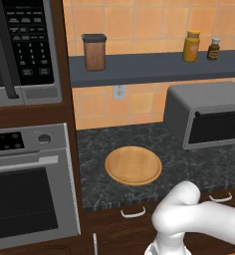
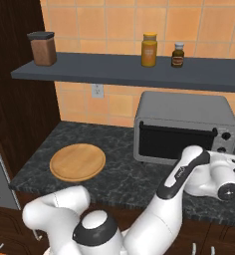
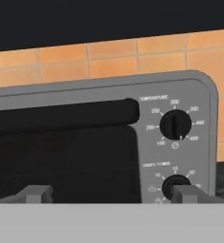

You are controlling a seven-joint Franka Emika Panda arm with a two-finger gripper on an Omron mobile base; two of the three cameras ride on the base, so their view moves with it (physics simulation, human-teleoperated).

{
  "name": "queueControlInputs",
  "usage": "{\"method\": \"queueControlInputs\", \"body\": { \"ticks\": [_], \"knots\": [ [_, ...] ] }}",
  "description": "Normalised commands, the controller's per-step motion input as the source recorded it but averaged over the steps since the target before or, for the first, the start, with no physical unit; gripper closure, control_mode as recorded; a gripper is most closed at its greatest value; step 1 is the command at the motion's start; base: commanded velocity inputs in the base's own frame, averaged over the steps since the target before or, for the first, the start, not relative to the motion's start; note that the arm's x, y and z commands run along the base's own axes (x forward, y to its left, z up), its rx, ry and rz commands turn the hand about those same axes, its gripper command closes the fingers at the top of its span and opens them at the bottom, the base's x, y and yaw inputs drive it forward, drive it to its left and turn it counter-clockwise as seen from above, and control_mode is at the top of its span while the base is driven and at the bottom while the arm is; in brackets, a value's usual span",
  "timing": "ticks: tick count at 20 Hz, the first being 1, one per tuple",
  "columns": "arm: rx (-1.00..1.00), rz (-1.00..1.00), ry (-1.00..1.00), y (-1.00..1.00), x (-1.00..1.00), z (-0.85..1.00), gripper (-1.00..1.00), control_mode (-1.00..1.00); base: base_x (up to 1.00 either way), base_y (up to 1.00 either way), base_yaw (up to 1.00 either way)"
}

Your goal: Pick up the kebab skewer and baguette bread, and place them inside the toaster oven. Close the toaster oven door and start by setting the timer.

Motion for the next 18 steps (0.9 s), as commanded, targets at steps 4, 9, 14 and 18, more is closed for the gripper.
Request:
{"method": "queueControlInputs", "body": {
  "ticks": [4, 9, 14, 18],
  "knots": [
    [0.0, 0.0, -0.01, -0.29, 0.12, -0.14, -1.0, -1.0, 0.0, 0.0, 0.0],
    [0.0, 0.0, 0.0, -0.16, 0.24, -0.17, -1.0, -1.0, 0.0, 0.0, 0.0],
    [0.0, 0.0, 0.0, -0.21, 0.14, -0.21, -1.0, -1.0, 0.0, 0.0, 0.0],
    [0.0, 0.03, 0.0, -0.16, 0.19, -0.09, -1.0, -1.0, 0.0, 0.0, 0.0]
  ]
}}
